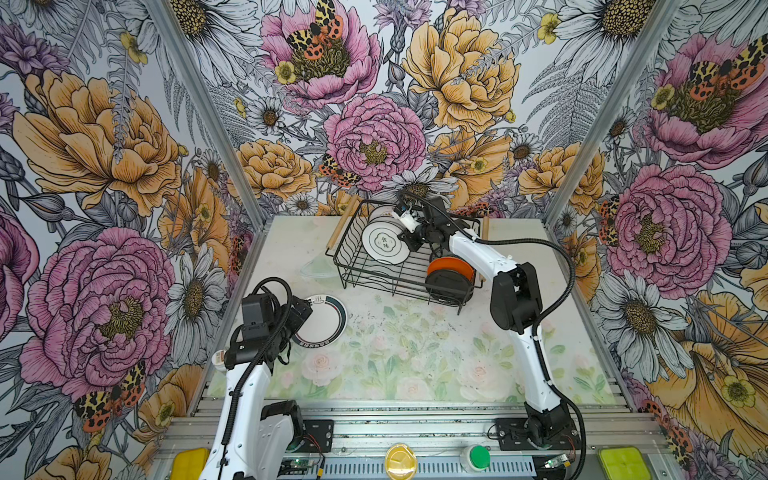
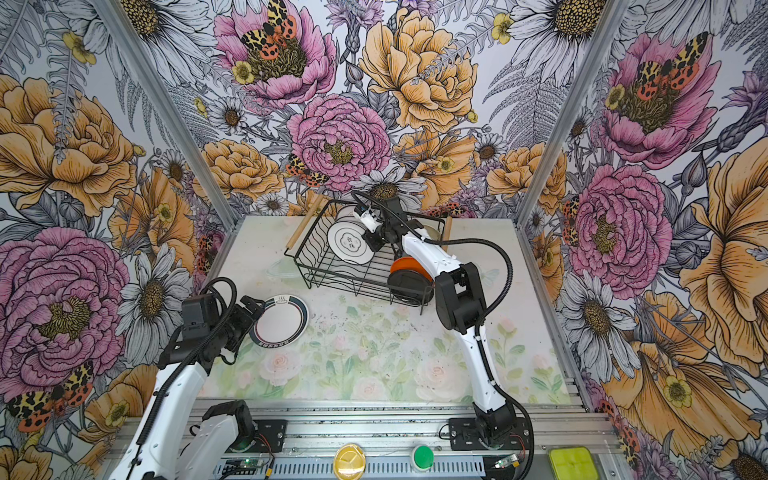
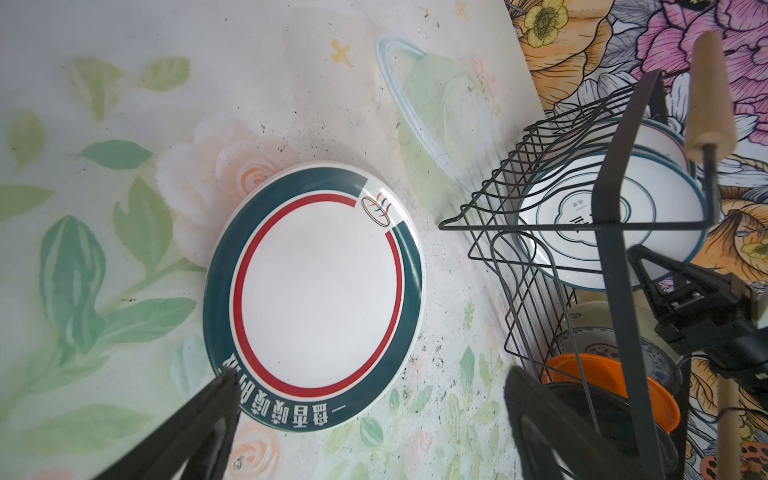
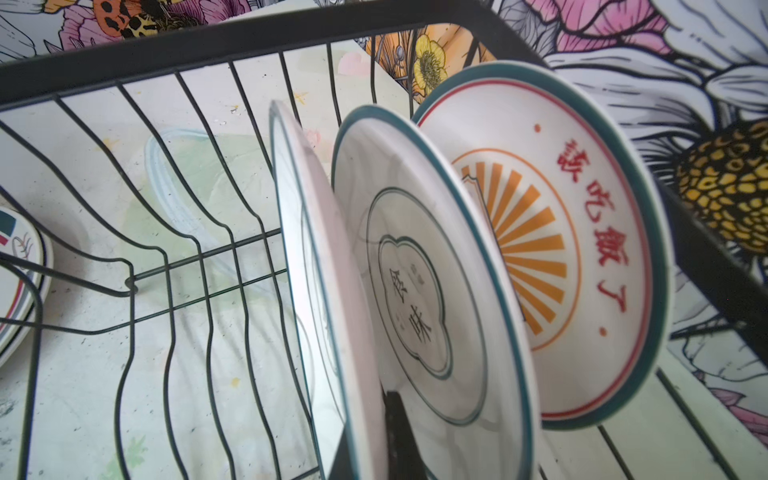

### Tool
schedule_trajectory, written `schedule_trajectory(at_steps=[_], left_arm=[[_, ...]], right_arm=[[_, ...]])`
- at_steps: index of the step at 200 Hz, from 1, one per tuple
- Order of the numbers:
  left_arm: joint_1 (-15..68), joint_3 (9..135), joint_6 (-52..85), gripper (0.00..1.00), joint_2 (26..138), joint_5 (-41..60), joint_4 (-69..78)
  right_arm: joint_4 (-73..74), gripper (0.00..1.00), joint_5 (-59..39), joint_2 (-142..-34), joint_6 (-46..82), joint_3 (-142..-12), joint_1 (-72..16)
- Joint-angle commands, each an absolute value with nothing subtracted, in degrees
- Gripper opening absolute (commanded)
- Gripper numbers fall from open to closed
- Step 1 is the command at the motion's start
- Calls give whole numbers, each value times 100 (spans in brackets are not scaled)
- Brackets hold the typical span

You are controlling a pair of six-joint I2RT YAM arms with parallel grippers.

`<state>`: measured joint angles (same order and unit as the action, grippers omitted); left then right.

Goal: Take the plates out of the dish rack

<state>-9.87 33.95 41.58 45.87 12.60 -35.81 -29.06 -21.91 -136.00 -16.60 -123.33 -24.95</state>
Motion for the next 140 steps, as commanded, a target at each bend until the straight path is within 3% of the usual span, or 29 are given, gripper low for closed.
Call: schedule_trajectory(at_steps=[1,52,83,107,140], left_arm=[[-858,3601,4364,99,4584,1448,-3621],[-182,3745,4644,99,4458,542,-3636],[108,3824,4790,99,4505,498,-3630],[215,3841,4644,99,4606,597,-3562],[701,3689,4148,99,4338,-16,-3394]], right_arm=[[-2971,0,-2257,-13516,-1681,-12238,-2567],[-2971,0,-2129,-13046,-1866,-11993,-2569],[-2962,0,-1995,-12600,-2054,-11859,-2564],[-2962,0,-1931,-12192,-2157,-11761,-2560],[-2953,0,-1816,-11610,-2274,-11591,-2566]])
